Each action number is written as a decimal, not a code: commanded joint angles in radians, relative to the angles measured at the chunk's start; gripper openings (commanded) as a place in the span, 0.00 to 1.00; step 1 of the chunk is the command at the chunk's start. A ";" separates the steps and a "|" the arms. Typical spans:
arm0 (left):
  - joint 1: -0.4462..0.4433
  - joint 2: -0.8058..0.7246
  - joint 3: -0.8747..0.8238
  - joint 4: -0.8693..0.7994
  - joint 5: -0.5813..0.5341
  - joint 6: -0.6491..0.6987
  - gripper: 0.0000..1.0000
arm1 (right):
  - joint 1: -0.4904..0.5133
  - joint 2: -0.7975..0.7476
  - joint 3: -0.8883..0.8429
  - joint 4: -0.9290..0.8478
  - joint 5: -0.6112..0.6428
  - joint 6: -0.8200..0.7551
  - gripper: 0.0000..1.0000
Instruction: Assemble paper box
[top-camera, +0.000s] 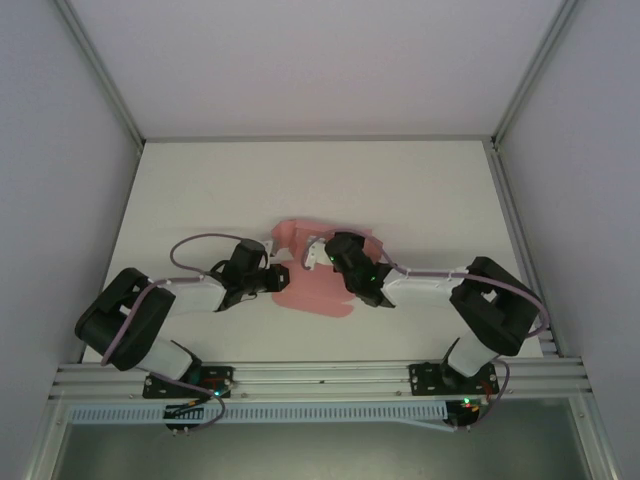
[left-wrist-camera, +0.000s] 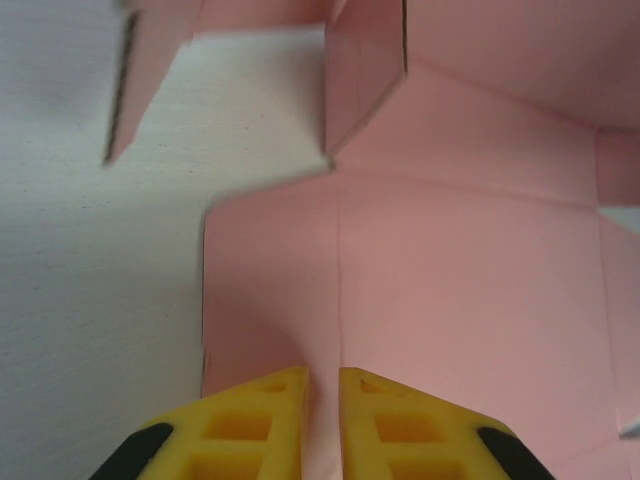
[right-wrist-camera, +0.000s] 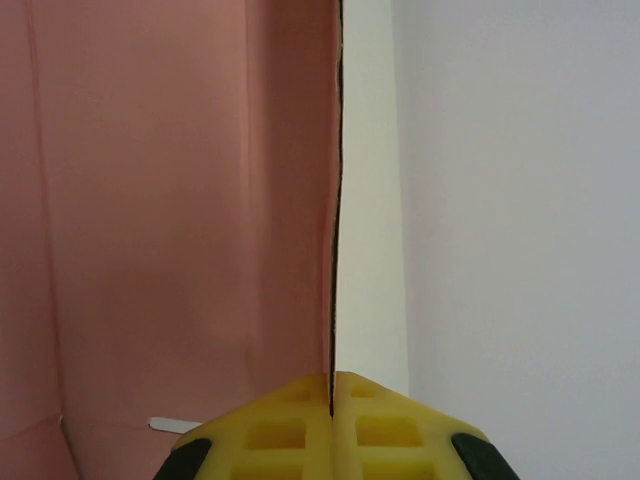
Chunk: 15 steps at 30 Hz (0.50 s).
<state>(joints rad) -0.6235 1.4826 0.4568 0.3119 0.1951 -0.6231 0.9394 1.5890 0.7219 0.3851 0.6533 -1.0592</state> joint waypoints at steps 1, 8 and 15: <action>-0.008 0.021 -0.005 0.017 0.010 0.005 0.16 | 0.019 0.042 -0.019 -0.028 -0.020 0.048 0.00; -0.018 0.006 -0.007 -0.001 -0.010 0.006 0.15 | 0.043 0.076 -0.030 0.006 -0.009 0.047 0.00; -0.023 -0.031 -0.006 -0.033 -0.027 0.001 0.16 | 0.076 0.080 -0.045 0.019 0.033 0.033 0.00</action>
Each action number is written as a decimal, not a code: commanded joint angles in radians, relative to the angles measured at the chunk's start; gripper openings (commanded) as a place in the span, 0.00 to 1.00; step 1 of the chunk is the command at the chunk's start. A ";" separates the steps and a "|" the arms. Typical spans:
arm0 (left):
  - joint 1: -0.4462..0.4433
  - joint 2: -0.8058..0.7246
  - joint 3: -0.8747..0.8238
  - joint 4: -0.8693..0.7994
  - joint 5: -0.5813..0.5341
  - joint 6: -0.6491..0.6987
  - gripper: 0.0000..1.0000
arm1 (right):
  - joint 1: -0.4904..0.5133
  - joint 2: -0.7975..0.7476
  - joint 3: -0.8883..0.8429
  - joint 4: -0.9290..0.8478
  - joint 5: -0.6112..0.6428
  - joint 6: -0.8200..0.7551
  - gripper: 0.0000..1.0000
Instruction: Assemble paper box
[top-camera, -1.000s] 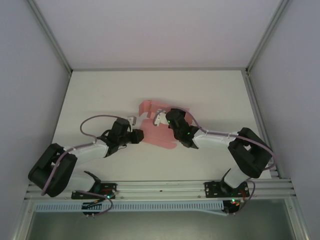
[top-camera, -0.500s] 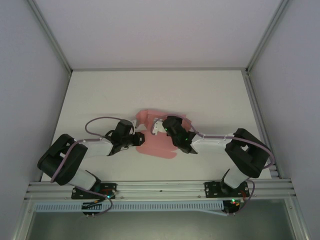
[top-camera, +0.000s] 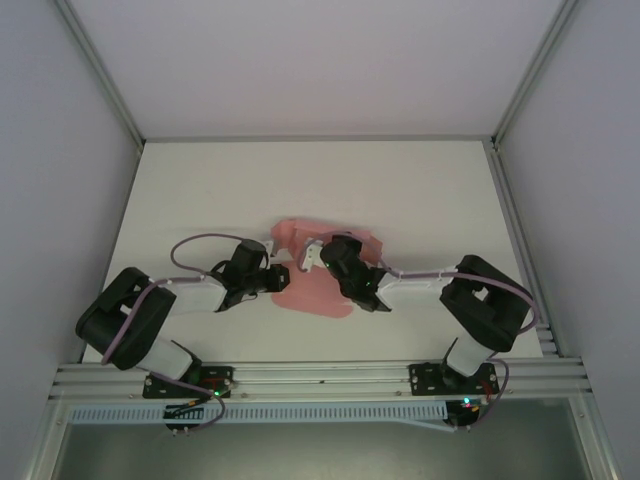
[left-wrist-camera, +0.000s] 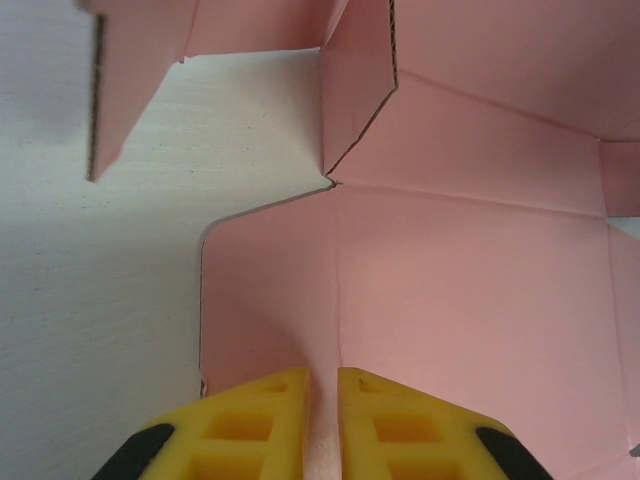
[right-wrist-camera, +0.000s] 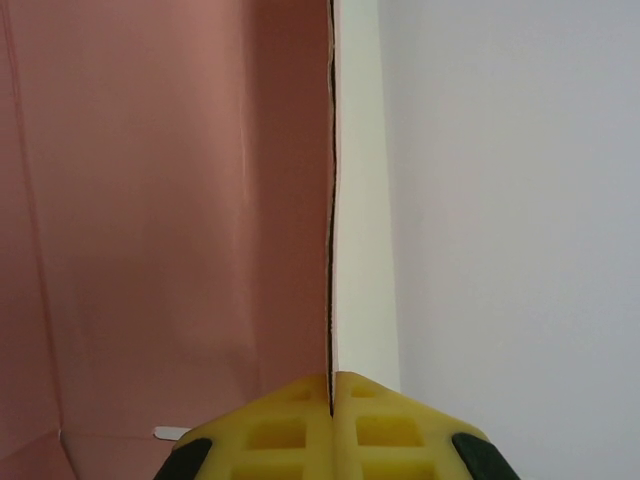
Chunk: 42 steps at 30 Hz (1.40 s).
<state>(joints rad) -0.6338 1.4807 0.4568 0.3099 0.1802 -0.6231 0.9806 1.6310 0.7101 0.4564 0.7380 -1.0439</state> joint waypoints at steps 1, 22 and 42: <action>-0.012 -0.046 -0.002 -0.043 -0.018 -0.003 0.18 | 0.035 0.041 -0.036 -0.048 -0.035 0.017 0.00; 0.329 -0.186 0.206 -0.243 -0.313 0.002 1.00 | 0.023 -0.021 -0.030 0.057 0.020 -0.079 0.00; 0.264 0.133 0.174 0.228 0.259 0.351 0.55 | 0.001 -0.023 0.019 -0.013 0.008 -0.050 0.00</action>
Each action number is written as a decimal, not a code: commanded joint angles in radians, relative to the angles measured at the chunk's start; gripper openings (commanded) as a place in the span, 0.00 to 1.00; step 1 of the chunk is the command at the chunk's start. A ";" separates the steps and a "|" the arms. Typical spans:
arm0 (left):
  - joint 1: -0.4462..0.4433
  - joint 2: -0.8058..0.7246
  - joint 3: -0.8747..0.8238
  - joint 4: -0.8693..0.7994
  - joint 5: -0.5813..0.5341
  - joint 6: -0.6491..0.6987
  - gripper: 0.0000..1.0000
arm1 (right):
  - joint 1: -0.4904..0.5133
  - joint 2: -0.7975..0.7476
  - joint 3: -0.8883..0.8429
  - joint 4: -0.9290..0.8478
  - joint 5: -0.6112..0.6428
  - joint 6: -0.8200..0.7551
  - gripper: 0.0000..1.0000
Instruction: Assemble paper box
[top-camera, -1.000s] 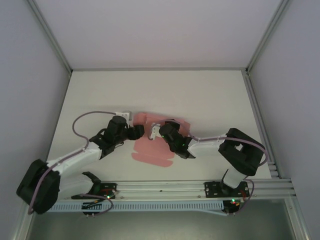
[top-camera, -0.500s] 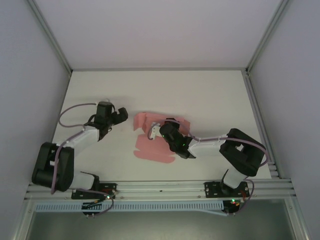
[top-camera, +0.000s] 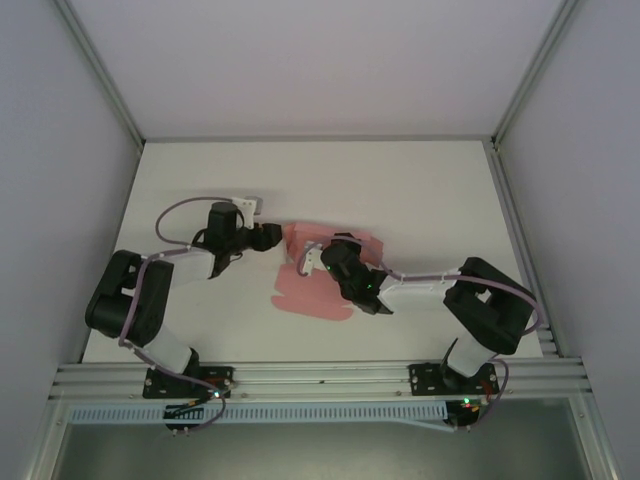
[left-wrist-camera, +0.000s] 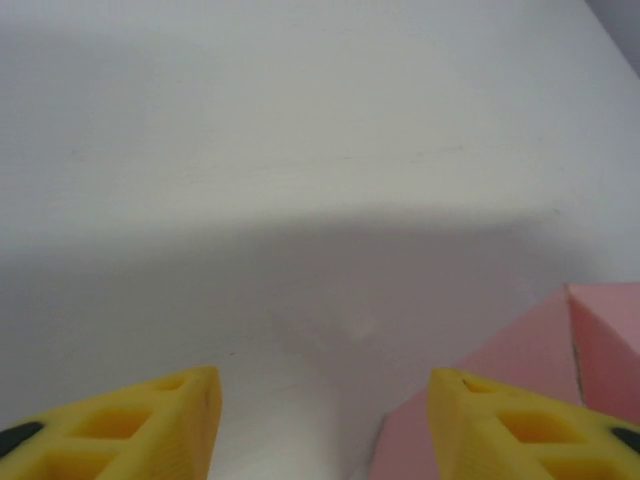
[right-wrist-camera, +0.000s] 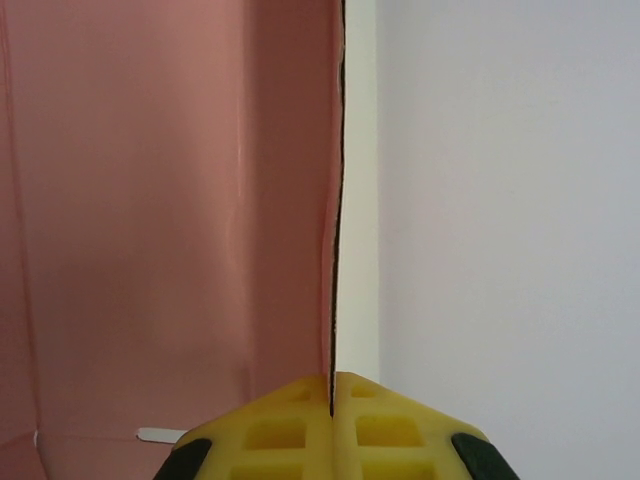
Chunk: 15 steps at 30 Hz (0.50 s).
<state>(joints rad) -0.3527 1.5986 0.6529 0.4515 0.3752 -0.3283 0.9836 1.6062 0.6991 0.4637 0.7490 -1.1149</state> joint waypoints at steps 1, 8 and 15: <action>-0.020 0.014 -0.031 0.098 0.071 0.060 0.55 | -0.002 0.004 0.032 -0.027 -0.001 0.023 0.00; -0.048 0.021 -0.095 0.159 0.077 0.053 0.49 | 0.000 -0.012 0.031 -0.081 0.017 0.028 0.00; -0.071 -0.006 -0.206 0.292 0.053 0.048 0.48 | 0.010 -0.025 0.020 -0.126 0.027 0.048 0.00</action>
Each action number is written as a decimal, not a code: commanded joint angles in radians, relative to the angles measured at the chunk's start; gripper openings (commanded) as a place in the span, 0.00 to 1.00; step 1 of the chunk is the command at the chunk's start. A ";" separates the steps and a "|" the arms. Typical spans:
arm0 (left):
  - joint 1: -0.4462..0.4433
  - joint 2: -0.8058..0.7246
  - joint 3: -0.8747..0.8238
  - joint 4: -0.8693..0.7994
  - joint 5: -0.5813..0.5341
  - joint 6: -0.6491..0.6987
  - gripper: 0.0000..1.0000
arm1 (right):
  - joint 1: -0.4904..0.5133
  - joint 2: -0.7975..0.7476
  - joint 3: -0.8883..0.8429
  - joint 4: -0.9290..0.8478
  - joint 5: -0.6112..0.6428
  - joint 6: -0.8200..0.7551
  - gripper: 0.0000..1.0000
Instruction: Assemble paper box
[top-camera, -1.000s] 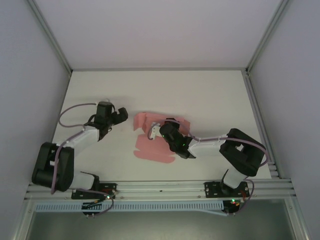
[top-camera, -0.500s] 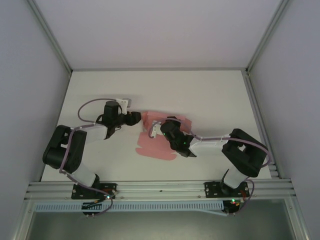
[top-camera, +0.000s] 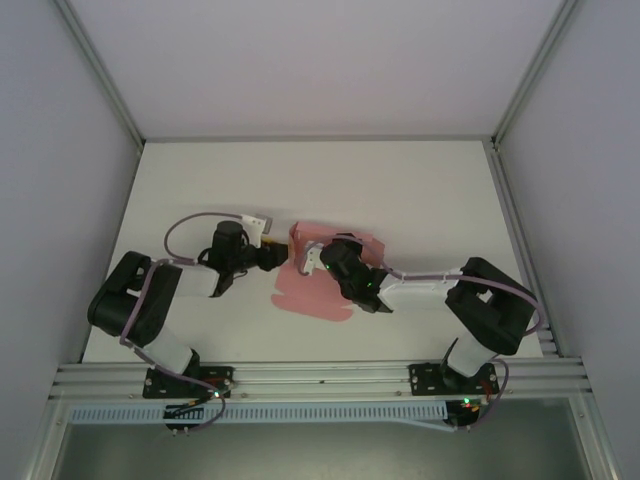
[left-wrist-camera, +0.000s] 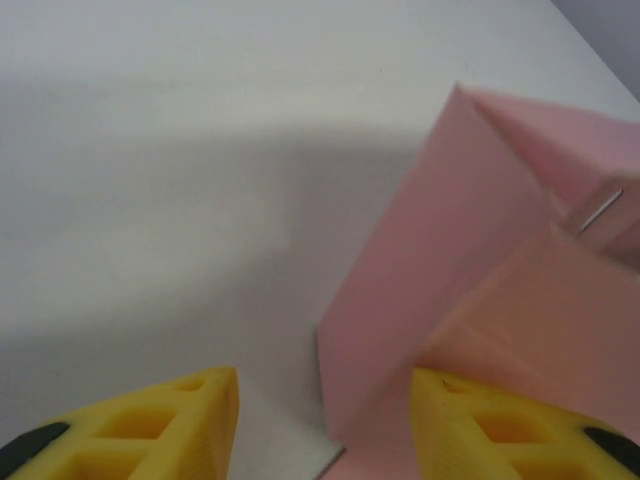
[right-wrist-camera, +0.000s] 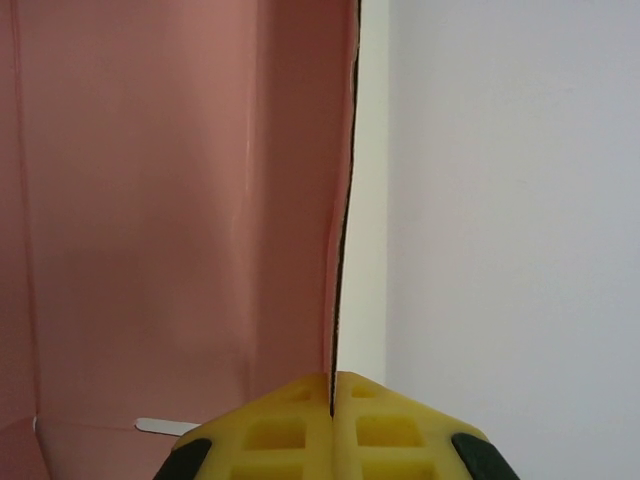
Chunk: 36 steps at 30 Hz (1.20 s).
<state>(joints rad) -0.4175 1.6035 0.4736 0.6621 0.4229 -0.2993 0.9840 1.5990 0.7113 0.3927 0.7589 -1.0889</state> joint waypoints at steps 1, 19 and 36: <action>-0.006 -0.012 -0.026 0.078 0.008 0.025 0.48 | 0.013 -0.017 0.007 -0.055 0.020 0.025 0.00; -0.061 0.089 0.143 0.015 -0.016 0.135 0.58 | 0.042 -0.037 0.011 -0.100 -0.031 0.033 0.00; -0.099 0.123 0.200 0.007 -0.080 0.178 0.76 | 0.050 -0.028 0.018 -0.193 -0.082 0.098 0.00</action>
<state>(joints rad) -0.5053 1.7195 0.6292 0.6209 0.3626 -0.1673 1.0134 1.5520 0.7181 0.2825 0.7506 -1.0180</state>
